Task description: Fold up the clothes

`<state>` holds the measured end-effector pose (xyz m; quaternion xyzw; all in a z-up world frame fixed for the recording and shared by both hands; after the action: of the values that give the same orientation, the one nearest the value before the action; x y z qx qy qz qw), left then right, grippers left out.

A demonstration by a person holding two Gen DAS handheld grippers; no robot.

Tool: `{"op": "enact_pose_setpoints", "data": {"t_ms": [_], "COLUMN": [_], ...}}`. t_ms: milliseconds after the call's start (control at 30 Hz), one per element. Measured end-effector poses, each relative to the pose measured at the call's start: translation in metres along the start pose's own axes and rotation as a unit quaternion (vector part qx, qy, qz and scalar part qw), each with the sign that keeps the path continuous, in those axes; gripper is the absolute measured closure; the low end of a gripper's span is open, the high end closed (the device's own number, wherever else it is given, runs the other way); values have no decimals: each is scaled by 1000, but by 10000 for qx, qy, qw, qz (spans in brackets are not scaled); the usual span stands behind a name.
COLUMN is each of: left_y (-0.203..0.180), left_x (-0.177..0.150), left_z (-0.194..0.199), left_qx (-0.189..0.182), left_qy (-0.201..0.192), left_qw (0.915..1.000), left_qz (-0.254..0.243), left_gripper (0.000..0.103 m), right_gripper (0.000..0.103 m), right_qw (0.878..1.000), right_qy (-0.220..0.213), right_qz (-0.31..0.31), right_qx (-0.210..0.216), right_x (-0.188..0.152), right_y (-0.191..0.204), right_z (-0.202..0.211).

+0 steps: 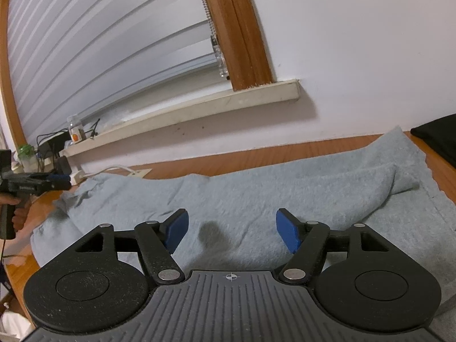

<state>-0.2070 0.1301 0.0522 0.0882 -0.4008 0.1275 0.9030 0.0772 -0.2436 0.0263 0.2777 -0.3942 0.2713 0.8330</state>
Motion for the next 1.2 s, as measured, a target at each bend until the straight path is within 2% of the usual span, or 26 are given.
{"op": "enact_pose_setpoints", "data": {"t_ms": [67, 333, 400, 500, 533, 567, 600, 633, 700, 767, 867, 1000, 1133, 1200], "left_y": [-5, 9, 11, 13, 13, 15, 19, 23, 33, 46, 63, 74, 86, 87], "left_x": [-1, -21, -22, -15, -12, -9, -5, -1, 7, 13, 18, 16, 11, 8], "left_z": [-4, -9, -8, 2, 5, 9, 13, 17, 21, 16, -3, -31, -49, -55], "left_qx": [31, -301, -343, -322, -314, -310, -325, -340, -418, -520, -710, -1049, -1706, -1783], "left_qy": [97, 385, 406, 145, 58, -39, -196, -353, -573, -682, -643, -319, -153, -54], "left_qw": [9999, 9987, 9985, 9993, 9995, 9995, 9992, 9987, 9971, 9947, 9907, 9876, 9739, 9732], "left_qz": [-127, 106, 130, 84, 68, 60, 94, 128, 285, 565, 964, 1121, 1487, 1454], "left_gripper": [25, 23, 23, 21, 16, 4, 0, 0, 0, 0, 0, 0, 0, 0], "right_gripper": [35, 34, 28, 27, 26, 25, 25, 25, 25, 25, 25, 25, 25, 25], "right_qw": [10000, 10000, 10000, 10000, 10000, 9998, 9993, 9982, 9939, 9910, 9883, 9817, 9731, 9677], "right_qy": [3, -17, -30, -5, 21, 73, 144, 215, 274, 313, 416, 611, 858, 976], "right_qz": [-1, -13, -24, -26, -30, 43, 171, 300, 646, 928, 1315, 1791, 2125, 2285], "right_qx": [6, 20, 0, -50, -69, -160, -312, -465, -849, -912, -651, -216, 243, 435], "right_x": [0, -1, -1, -2, -2, -1, -1, 0, 1, 3, 6, 6, 6, 3], "right_y": [0, -2, -2, -3, -3, -1, 3, 6, 21, 43, 83, 140, 196, 226], "right_z": [0, -1, -1, -2, -3, -5, -8, -11, -16, -20, -30, -55, -86, -101]}}
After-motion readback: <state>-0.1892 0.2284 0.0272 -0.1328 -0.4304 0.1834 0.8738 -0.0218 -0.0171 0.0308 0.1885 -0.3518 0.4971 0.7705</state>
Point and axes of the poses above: each gripper's, at about its wrist camera, not at the fingertips, and z roughly against the way its jaws point, y to its left, x to its top, the point moved 5 cm from there along -z, roughly the way its jaws point, and after that the axes turned 11 degrees about y, right-handed, at the moved point
